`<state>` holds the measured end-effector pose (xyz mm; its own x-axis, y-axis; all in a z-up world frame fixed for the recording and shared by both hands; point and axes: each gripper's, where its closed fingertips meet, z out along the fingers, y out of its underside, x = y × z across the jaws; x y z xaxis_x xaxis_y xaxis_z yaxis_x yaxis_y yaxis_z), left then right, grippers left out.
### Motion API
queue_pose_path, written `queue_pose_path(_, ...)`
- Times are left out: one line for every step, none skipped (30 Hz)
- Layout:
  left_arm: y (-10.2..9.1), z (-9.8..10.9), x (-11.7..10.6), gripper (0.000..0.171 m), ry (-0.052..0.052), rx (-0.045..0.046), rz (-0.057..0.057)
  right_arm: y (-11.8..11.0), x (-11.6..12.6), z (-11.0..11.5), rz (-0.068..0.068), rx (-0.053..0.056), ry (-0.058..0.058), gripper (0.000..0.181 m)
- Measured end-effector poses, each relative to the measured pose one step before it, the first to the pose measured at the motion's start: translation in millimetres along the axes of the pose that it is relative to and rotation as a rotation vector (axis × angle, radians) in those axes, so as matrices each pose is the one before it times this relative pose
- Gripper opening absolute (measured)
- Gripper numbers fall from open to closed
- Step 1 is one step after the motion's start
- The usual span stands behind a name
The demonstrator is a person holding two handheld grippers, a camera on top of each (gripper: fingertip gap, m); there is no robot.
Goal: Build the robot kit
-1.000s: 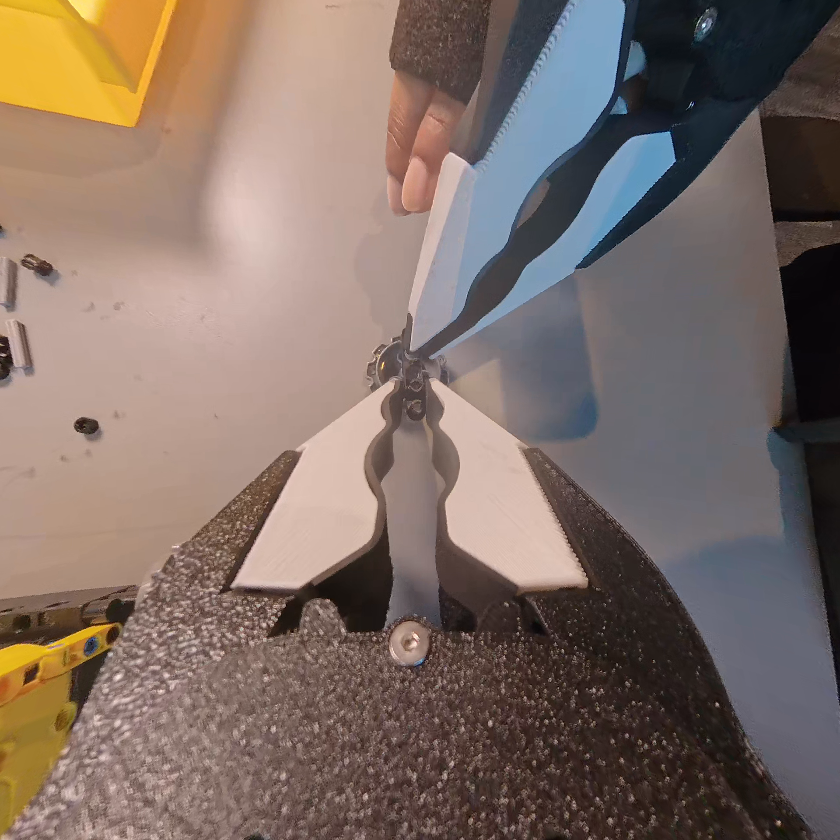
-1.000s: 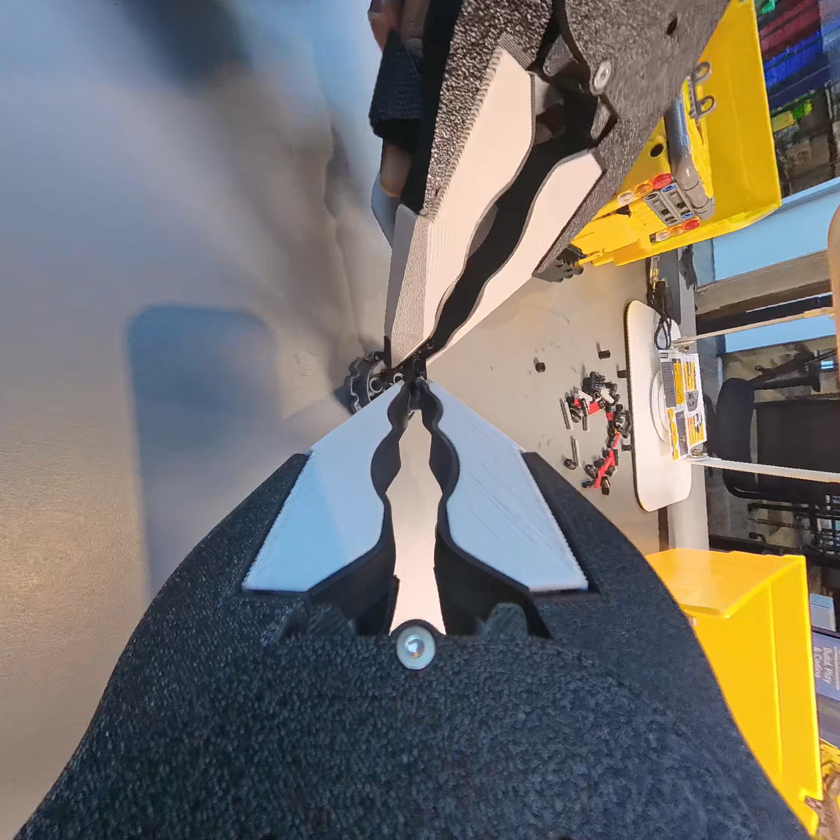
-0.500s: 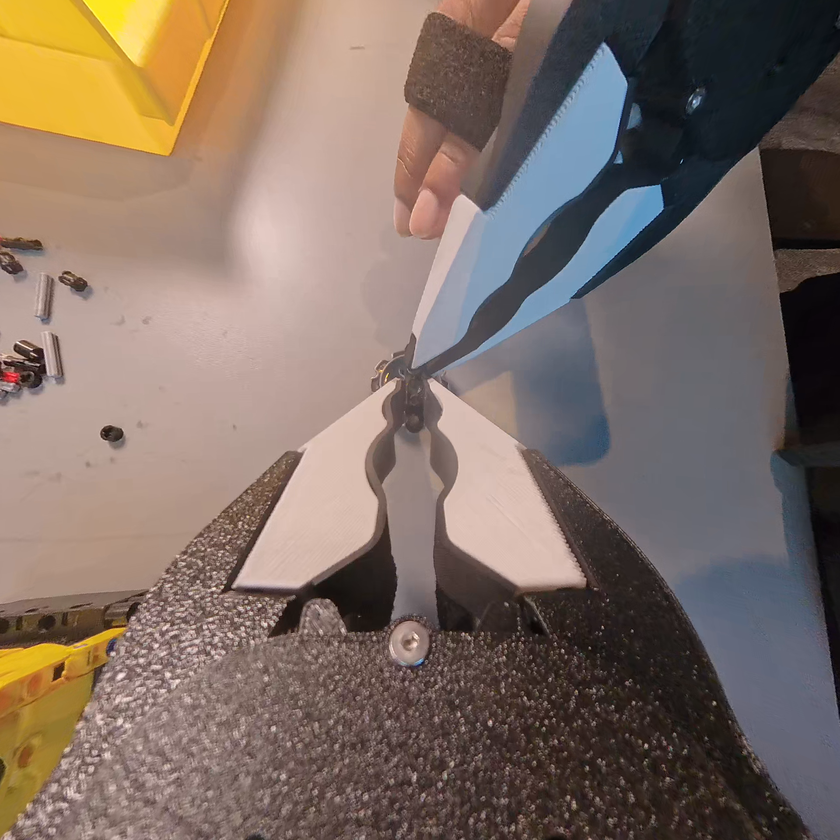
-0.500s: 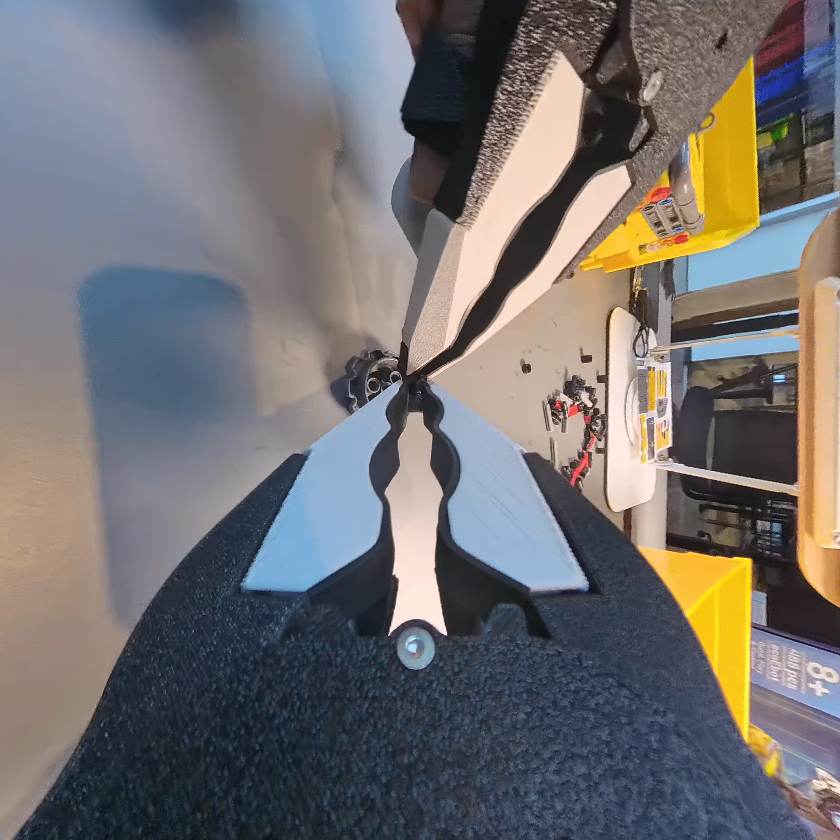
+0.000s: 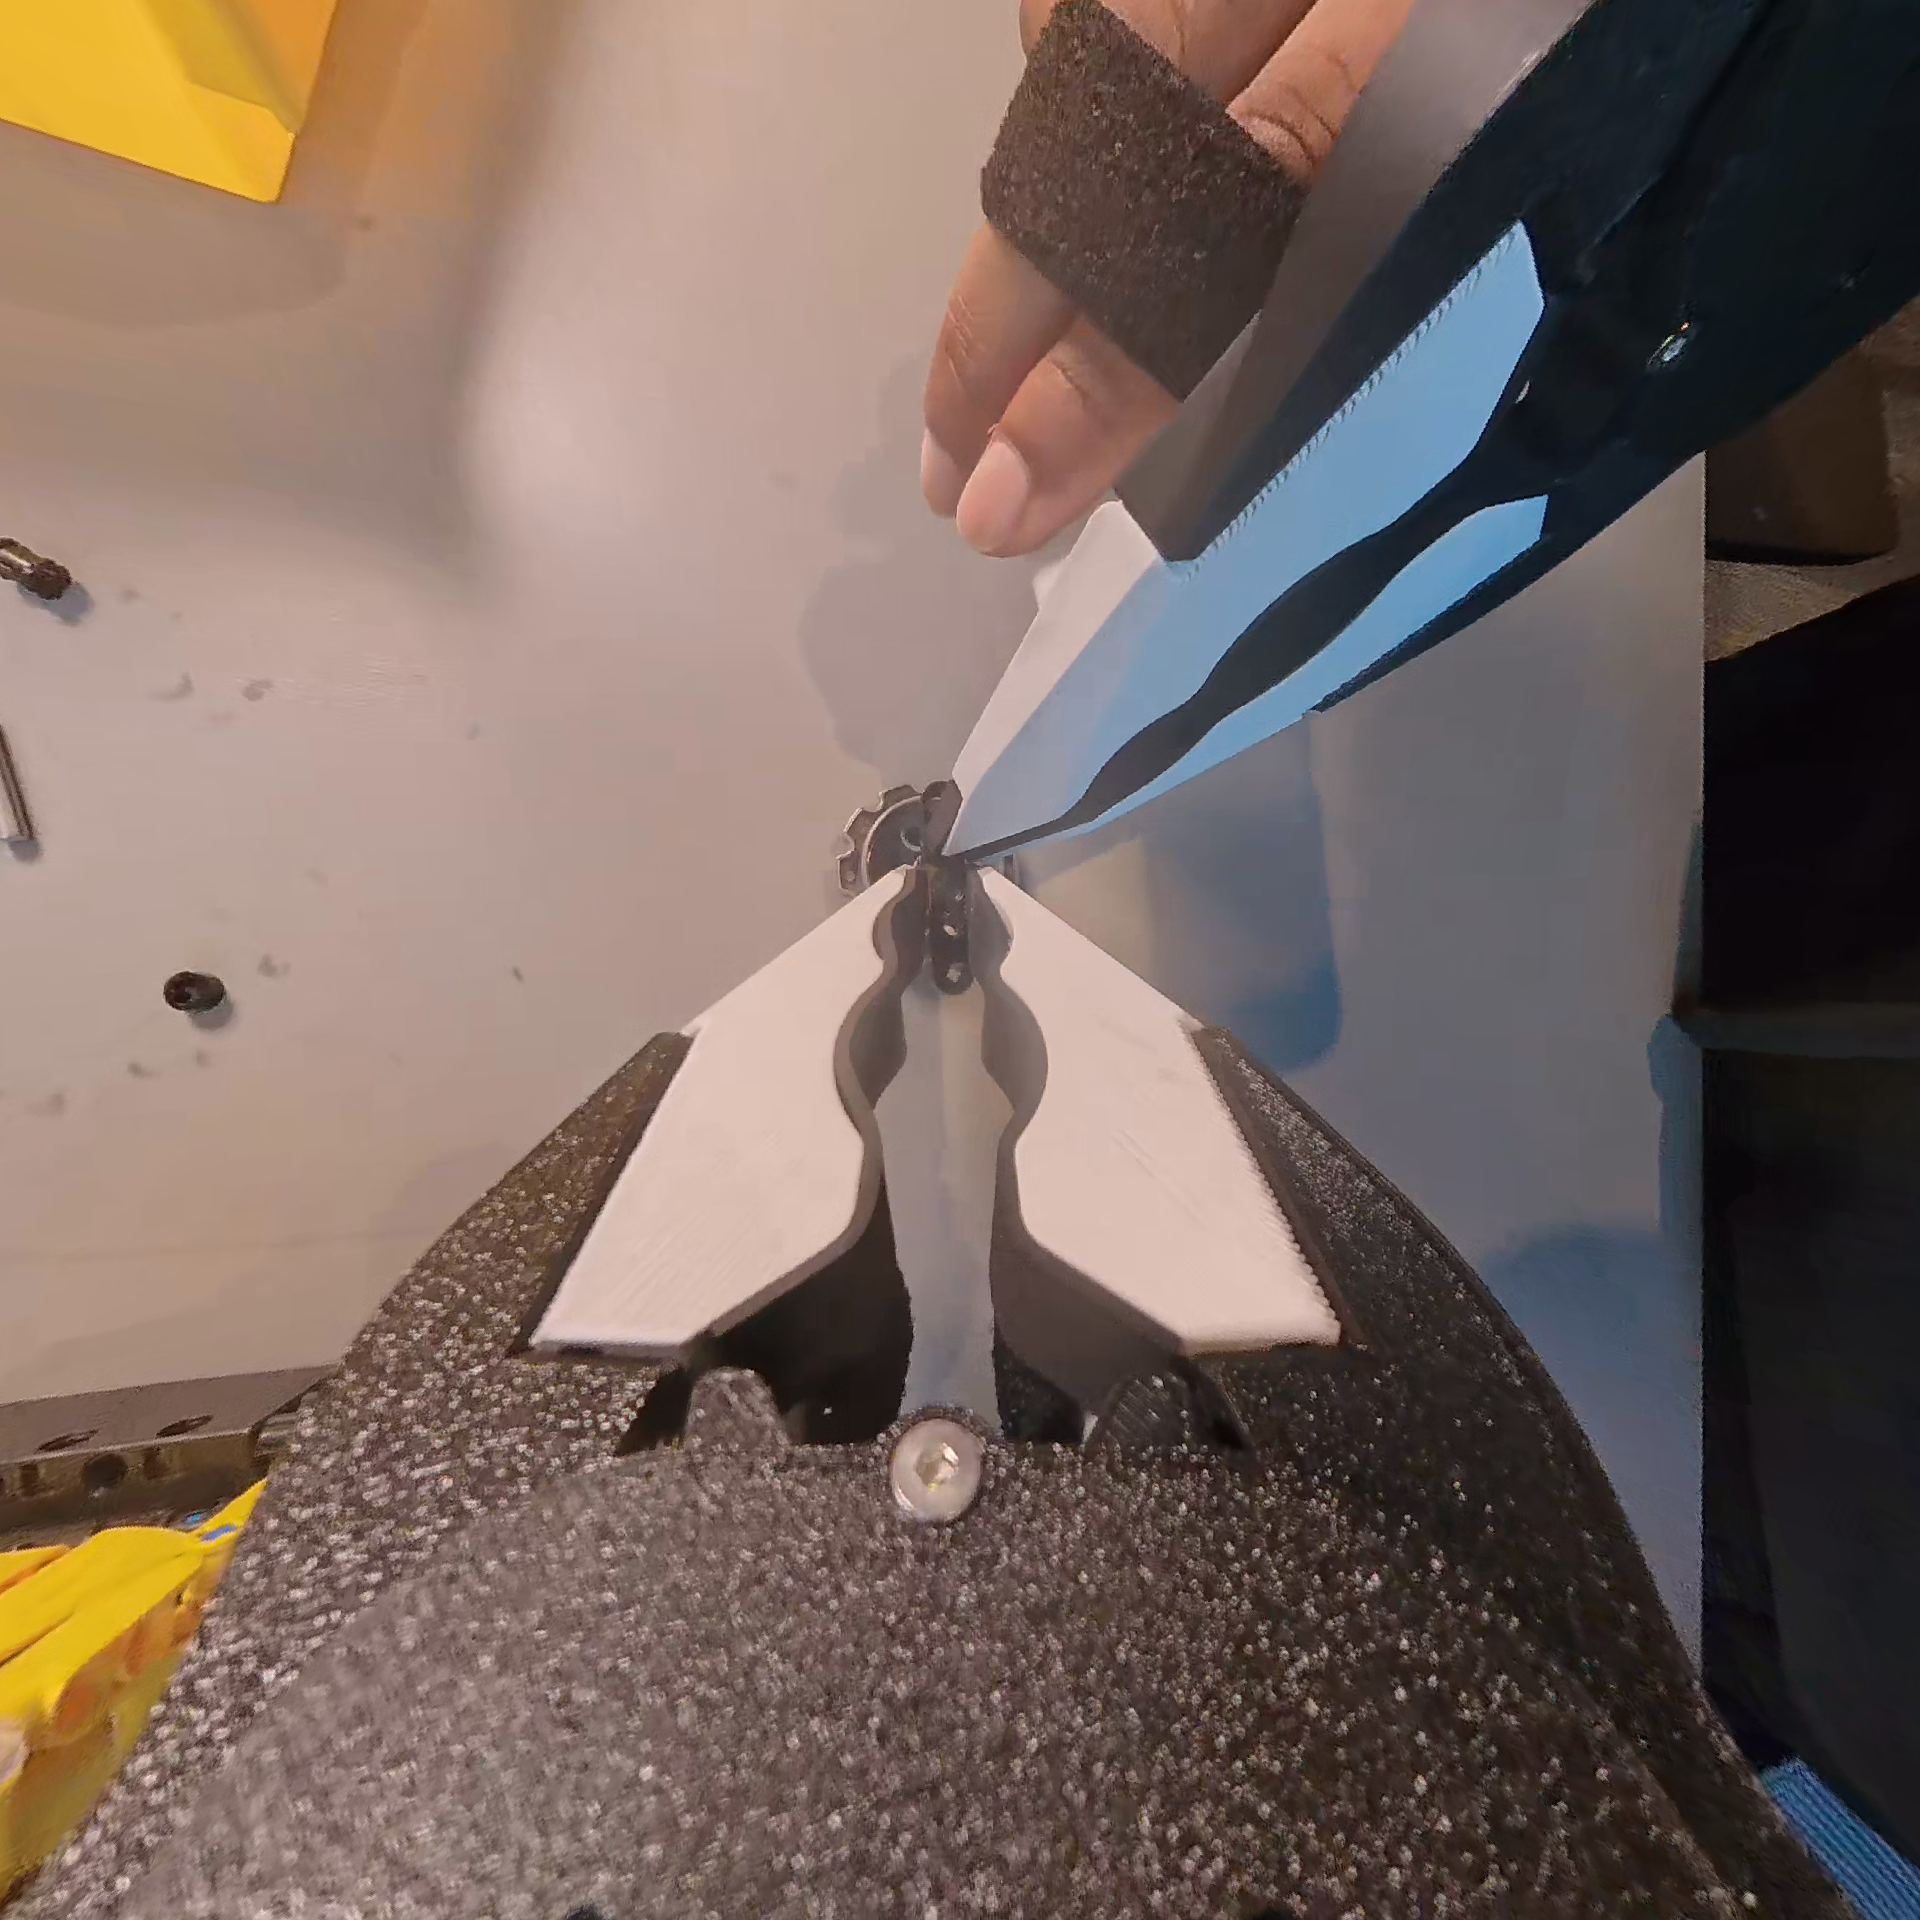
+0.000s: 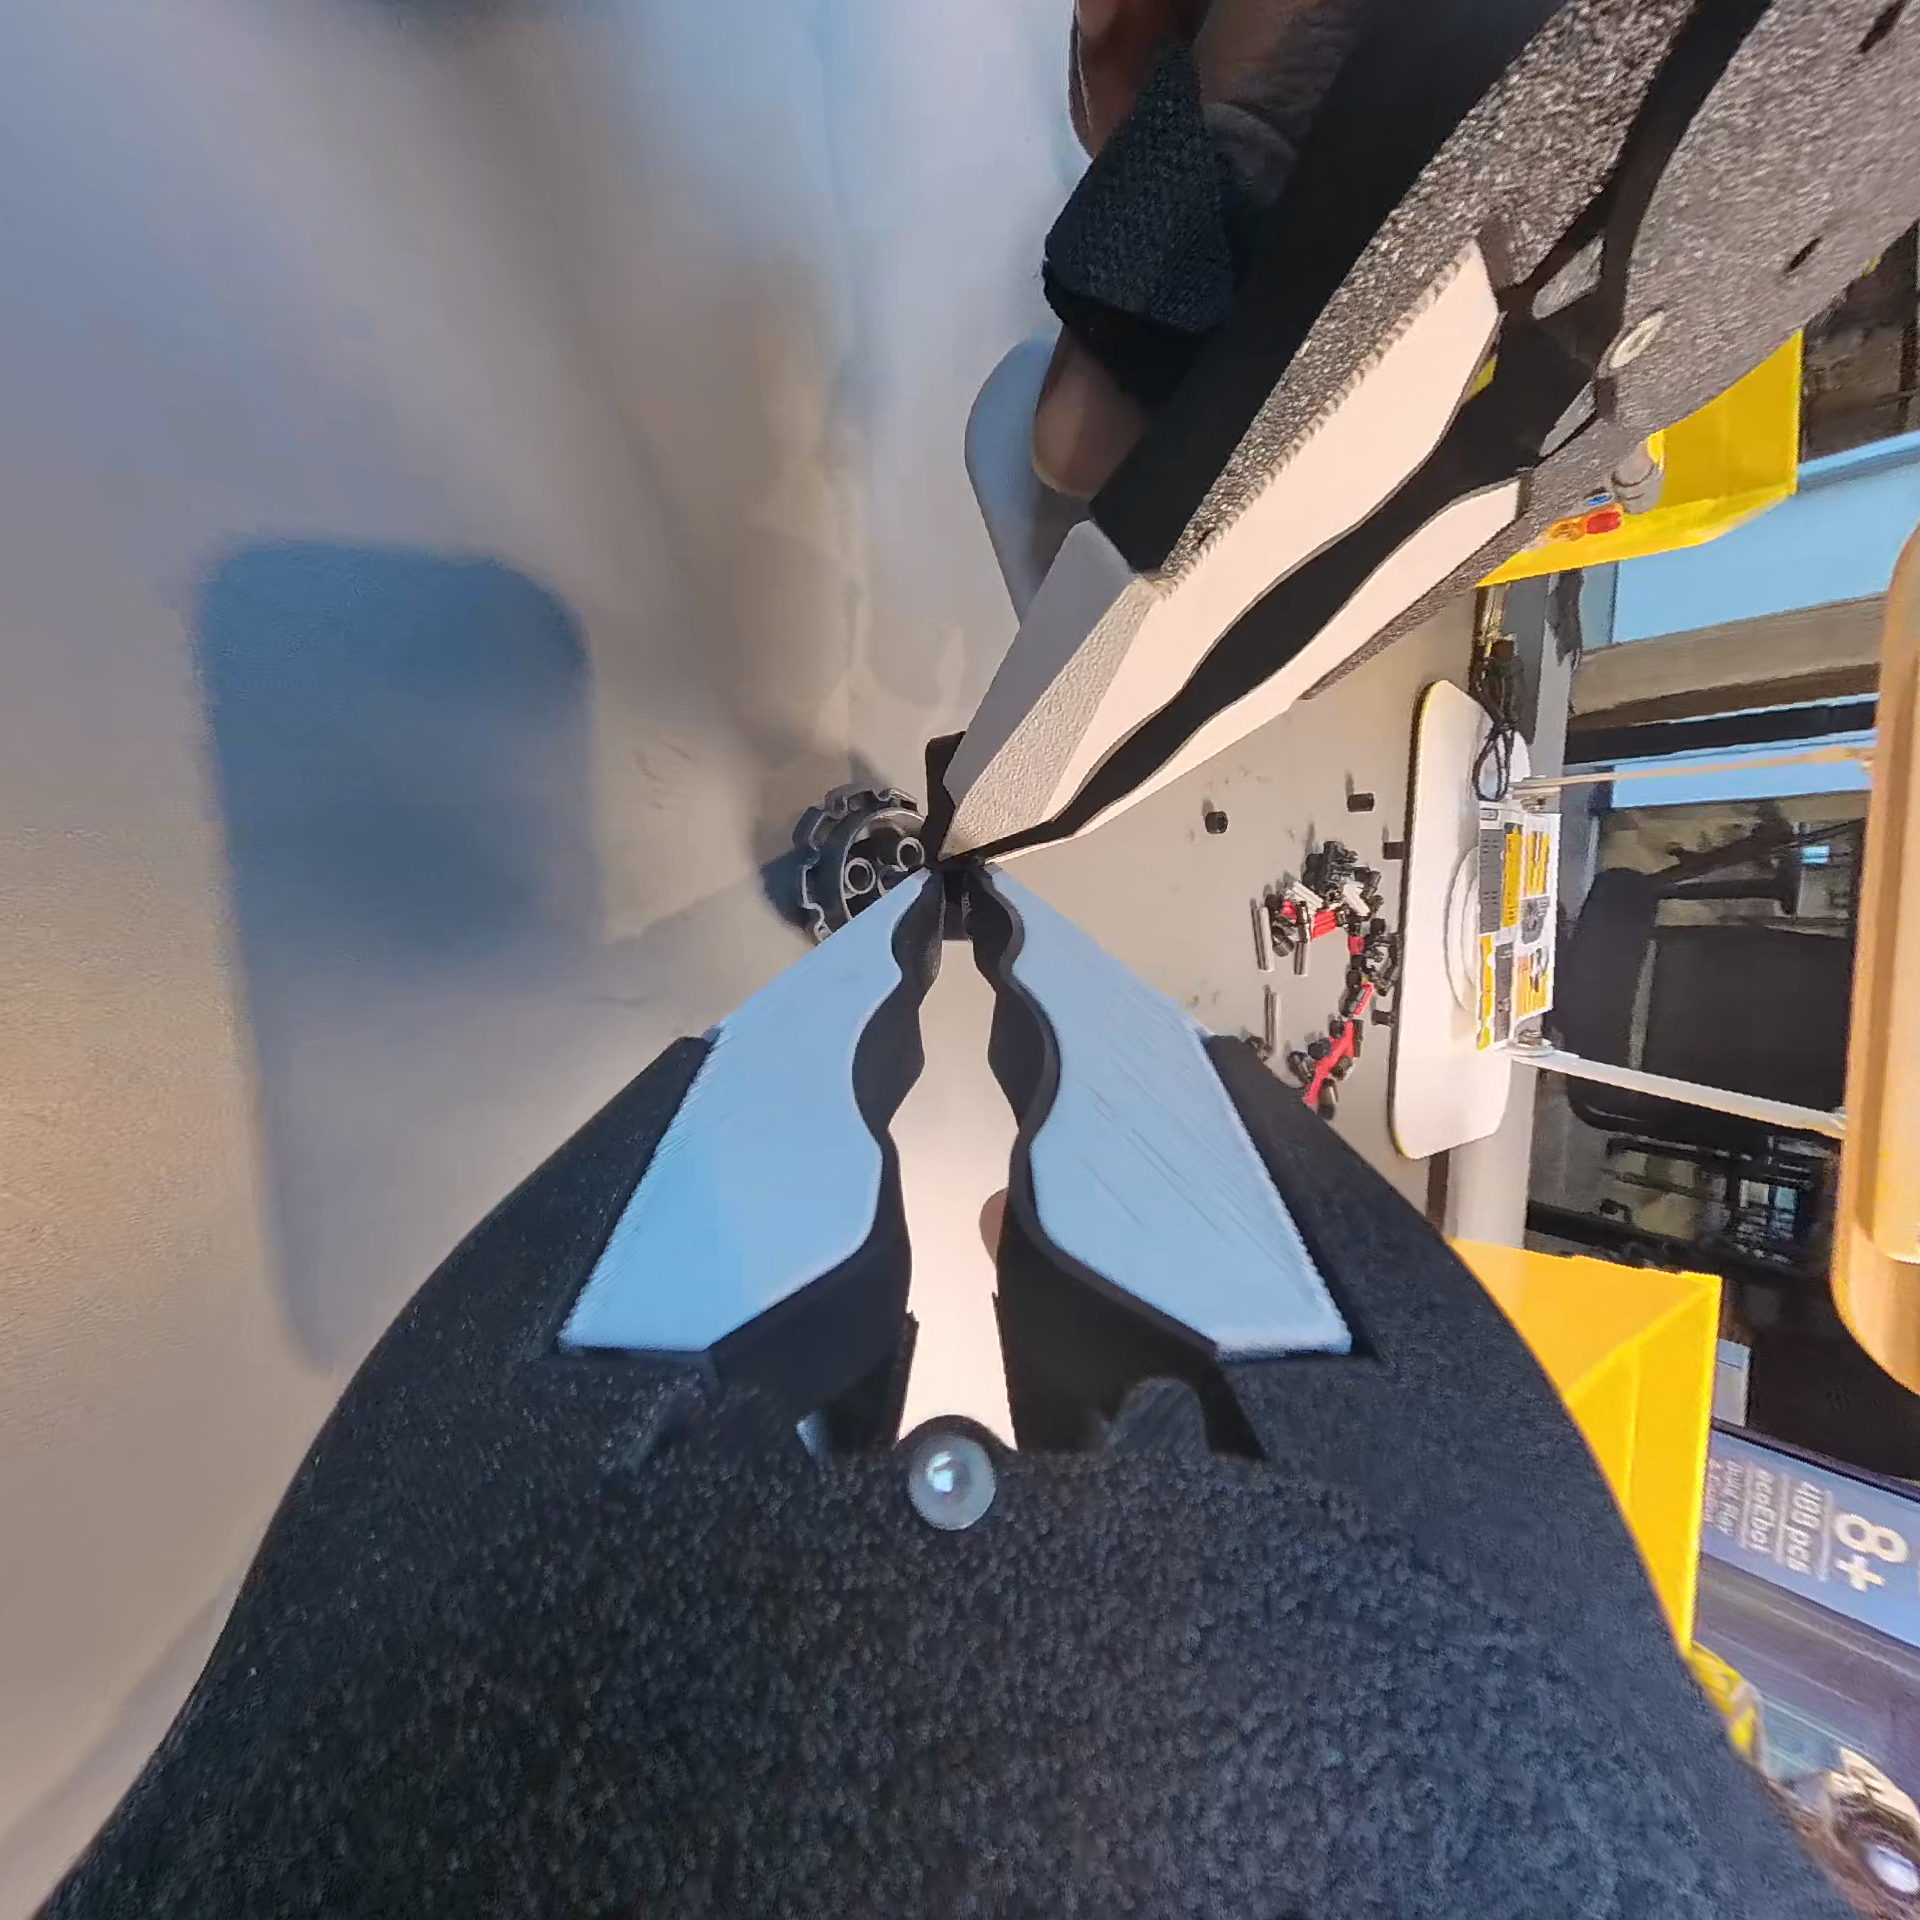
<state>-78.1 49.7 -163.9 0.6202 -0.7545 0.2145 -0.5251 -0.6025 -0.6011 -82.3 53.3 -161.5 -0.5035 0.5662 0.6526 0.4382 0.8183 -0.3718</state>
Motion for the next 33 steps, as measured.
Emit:
queue_pose_path(0.49, 0.19, -0.08, 0.005, 0.0024, -0.00799, -0.0002, 0.0, -0.23, 0.45, 0.0031, 0.0028, 0.003, 0.005)
queue_pose_path(0.1, 0.3, 0.01, 0.005, 0.0026, -0.00604, 0.0001, 0.0, -0.2, 0.08, 0.0033, 0.003, 0.0006, 0.005)
queue_pose_path(0.09, 0.11, 0.04, 0.005, 0.0038, -0.00481, 0.0007, -0.04, -0.04, -0.03, 0.0066, 0.0053, -0.0015, 0.005)
queue_pose_path(-0.09, 0.05, 0.1, 0.005, 0.0043, -0.00405, -0.0008, 0.03, 0.17, -0.09, 0.0094, 0.0051, -0.0007, 0.005)
queue_pose_path(-0.13, 0.09, 0.05, 0.005, 0.0034, -0.00455, -0.0021, 0.14, 0.34, -0.14, 0.0067, -0.0008, -0.0026, 0.004)
queue_pose_path(0.01, 0.04, -0.06, 0.005, -0.0006, -0.0074, 0.0026, 0.09, 0.45, 0.09, 0.0067, -0.0027, -0.0031, 0.005)
queue_pose_path(0.26, 0.05, 0.0, 0.005, -0.0034, -0.00905, 0.0039, -0.07, 0.18, 0.0, 0.0049, -0.0024, -0.0035, 0.005)
queue_pose_path(0.09, 0.05, 0.05, 0.005, -0.0058, -0.00859, 0.0069, -0.01, 0.09, -0.05, 0.0019, 0.0023, -0.0028, 0.005)
queue_pose_path(0.12, -0.02, 0.02, 0.005, -0.0061, -0.00675, 0.0081, 0.01, 0.06, -0.06, 0.0087, 0.0065, -0.0024, 0.005)
queue_pose_path(-0.08, -0.02, -0.11, 0.005, -0.0043, -0.00258, 0.006, -0.05, -0.02, -0.19, 0.0049, 0.0017, -0.0009, 0.005)
queue_pose_path(-0.37, -0.02, -0.38, 0.005, -0.0068, 0.00365, 0.0114, 0.01, 0.27, -0.25, 0.0018, -0.0037, 0.0018, 0.005)
queue_pose_path(-1.05, -0.07, -1.45, 0.005, -0.0144, 0.01373, 0.0147, 0.64, 0.97, -0.1, 0.0183, 0.0018, 0.0032, 0.004)
queue_pose_path(-1.32, -0.7, -1.69, 0.005, -0.0131, 0.02462, 0.0011, 1.2, 2.96, -0.64, 0.027, 0.0134, 0.0136, 0.004)
queue_pose_path(-0.97, -2.14, 0.65, 0.005, 0.0049, 0.03323, -0.0035, -1.33, 4.02, -3.0, 0.0366, 0.0371, 0.0212, 0.01)
queue_pose_path(-1.36, -3.71, 1.57, 0.005, 0.0116, 0.04622, 0.0016, -3.34, 4.04, -4.95, 0.0516, 0.0477, 0.0164, 0.023)
queue_pose_path(-2.1, -5.37, -1.69, 0.006, -0.0042, 0.05815, -0.0142, -2.39, 4.02, -5.38, 0.0759, 0.0414, 0.0107, 0.028)
queue_pose_path(-3.04, -6.64, -3.02, 0.005, -0.0011, 0.06766, -0.0281, -1.76, 0.83, -4.99, 0.0874, 0.0437, -0.0129, 0.033)
queue_pose_path(-4.76, -7.58, -0.77, 0.005, 0.0203, 0.08049, -0.0344, -1.87, -0.67, -4.42, 0.0801, 0.0465, -0.0194, 0.039)
queue_pose_path(-6.92, -8.11, -1.52, 0.005, 0.0221, 0.09138, -0.0478, -2.52, 0.9, -4.21, 0.0609, 0.049, -0.0023, 0.046)
queue_pose_path(-8.67, -8.42, 0.34, 0.005, 0.0402, 0.09739, -0.0531, -3.93, 1.13, -3.89, 0.0408, 0.0526, 0.0051, 0.049)
queue_pose_path(-11.32, -8.83, 6.9, 0.005, 0.0835, 0.10955, -0.045, -5.37, 1.93, -3.25, 0.0284, 0.0521, 0.0146, 0.051)
queue_pose_path(-14.58, -9.16, 9.81, 0.005, 0.0977, 0.12742, -0.0443, -7.06, 2.6, -2.37, 0.0178, 0.0532, 0.0215, 0.052)
queue_pose_path(-15.54, -8.33, 10.58, 0.005, 0.1028, 0.12468, -0.0556, -9.42, 1.88, -1.68, 0.0116, 0.0561, 0.0191, 0.053)
queue_pose_path(-15.73, -7.16, 12.73, 0.005, 0.1139, 0.11566, -0.0598, -11.22, 1.11, -0.84, 0.0088, 0.0562, 0.0157, 0.053)
queue_pose_path(-15.59, -5.51, 12.46, 0.006, 0.1022, 0.11042, -0.0492, -12.79, 2.18, 0.02, 0.0025, 0.0576, 0.0228, 0.053)
queue_pose_path(-13.09, -3.61, 8.37, 0.005, 0.0726, 0.09401, -0.0412, -13.11, 2.34, 1.04, -0.0003, 0.0505, 0.0221, 0.052)
queue_pose_path(-8.94, -2.26, 5.72, 0.005, 0.051, 0.06834, -0.0281, -12.35, 1.64, 2.1, -0.0021, 0.0408, 0.0151, 0.052)
queue_pose_path(-4.54, -1.04, 2.92, 0.005, 0.0272, 0.03897, -0.0127, -11.9, 0.39, 2.83, -0.0076, 0.0362, 0.007, 0.052)
queue_pose_path(-0.95, 0.16, 1.47, 0.005, 0.0107, 0.01336, 0.0026, -11.21, -0.3, 3.13, -0.013, 0.0316, 0.0027, 0.051)
queue_pose_path(0.15, 0.77, 2.53, 0.005, 0.0139, 0.00431, 0.0041, -9.69, 0.06, 3.45, -0.0155, 0.0246, 0.0041, 0.05)
queue_pose_path(-0.4, 0.97, 2.5, 0.005, 0.0137, 0.00678, 0.0005, -7.39, 0.34, 3.86, -0.0121, 0.0157, 0.0028, 0.05)
queue_pose_path(-0.52, 1.16, 1.66, 0.005, 0.0077, 0.00777, -0.0008, -5.42, 0.3, 3.9, -0.0066, 0.0088, -0.0007, 0.05)
queue_pose_path(0.21, 1.16, 0.83, 0.005, 0.0031, 0.00331, 0.0008, -4.19, 0.55, 3.41, -0.0075, 0.0091, 0.0004, 0.05)
